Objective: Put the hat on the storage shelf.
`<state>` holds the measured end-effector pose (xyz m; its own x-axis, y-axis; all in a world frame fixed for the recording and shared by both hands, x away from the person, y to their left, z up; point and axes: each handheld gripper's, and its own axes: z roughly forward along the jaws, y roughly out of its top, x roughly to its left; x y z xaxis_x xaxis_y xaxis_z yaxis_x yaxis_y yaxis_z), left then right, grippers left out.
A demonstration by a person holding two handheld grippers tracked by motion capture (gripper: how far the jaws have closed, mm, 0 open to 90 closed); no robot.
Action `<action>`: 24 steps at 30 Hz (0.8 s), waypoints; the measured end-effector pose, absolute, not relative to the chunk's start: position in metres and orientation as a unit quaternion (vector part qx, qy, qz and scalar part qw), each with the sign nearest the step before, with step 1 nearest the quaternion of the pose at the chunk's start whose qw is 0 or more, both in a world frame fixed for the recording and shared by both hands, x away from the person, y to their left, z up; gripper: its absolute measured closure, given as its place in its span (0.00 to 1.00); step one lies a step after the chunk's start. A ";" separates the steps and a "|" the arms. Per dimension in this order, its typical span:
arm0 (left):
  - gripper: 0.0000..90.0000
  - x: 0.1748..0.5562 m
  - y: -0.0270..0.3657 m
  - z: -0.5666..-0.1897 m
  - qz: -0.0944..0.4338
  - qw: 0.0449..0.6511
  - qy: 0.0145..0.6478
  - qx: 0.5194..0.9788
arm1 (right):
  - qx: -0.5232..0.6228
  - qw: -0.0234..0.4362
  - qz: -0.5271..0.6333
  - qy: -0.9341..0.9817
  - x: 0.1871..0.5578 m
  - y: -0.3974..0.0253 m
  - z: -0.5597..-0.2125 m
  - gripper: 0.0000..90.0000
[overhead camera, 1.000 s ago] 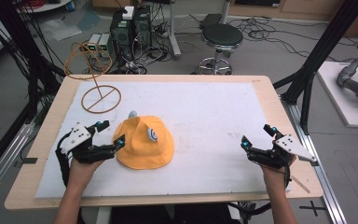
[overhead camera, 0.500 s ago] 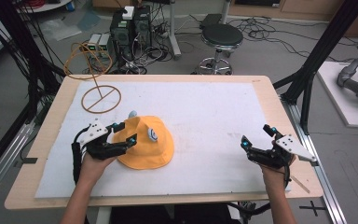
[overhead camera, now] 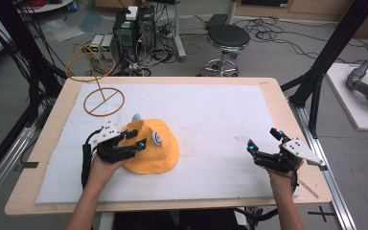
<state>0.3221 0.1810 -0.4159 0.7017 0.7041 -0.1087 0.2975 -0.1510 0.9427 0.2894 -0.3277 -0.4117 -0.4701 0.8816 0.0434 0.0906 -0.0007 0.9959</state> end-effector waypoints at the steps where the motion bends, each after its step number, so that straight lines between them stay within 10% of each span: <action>1: 0.55 0.322 0.180 -0.417 0.179 0.555 0.342 0.737 | 0.390 0.336 0.590 0.622 0.290 -0.328 -0.412 0.03; 14: 0.96 0.326 0.175 -0.424 0.174 0.543 0.353 0.742 | 0.390 0.335 0.587 0.625 0.290 -0.327 -0.412 0.03; 24: 0.98 0.321 0.175 -0.421 0.197 0.551 0.344 0.734 | 0.390 0.334 0.586 0.627 0.290 -0.326 -0.412 0.03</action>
<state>0.3213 0.1748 -0.4213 0.6859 0.7220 -0.0910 0.2884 -0.1549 0.9449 0.2902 -0.3260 -0.4124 -0.4731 0.8802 0.0378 0.0970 0.0094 0.9952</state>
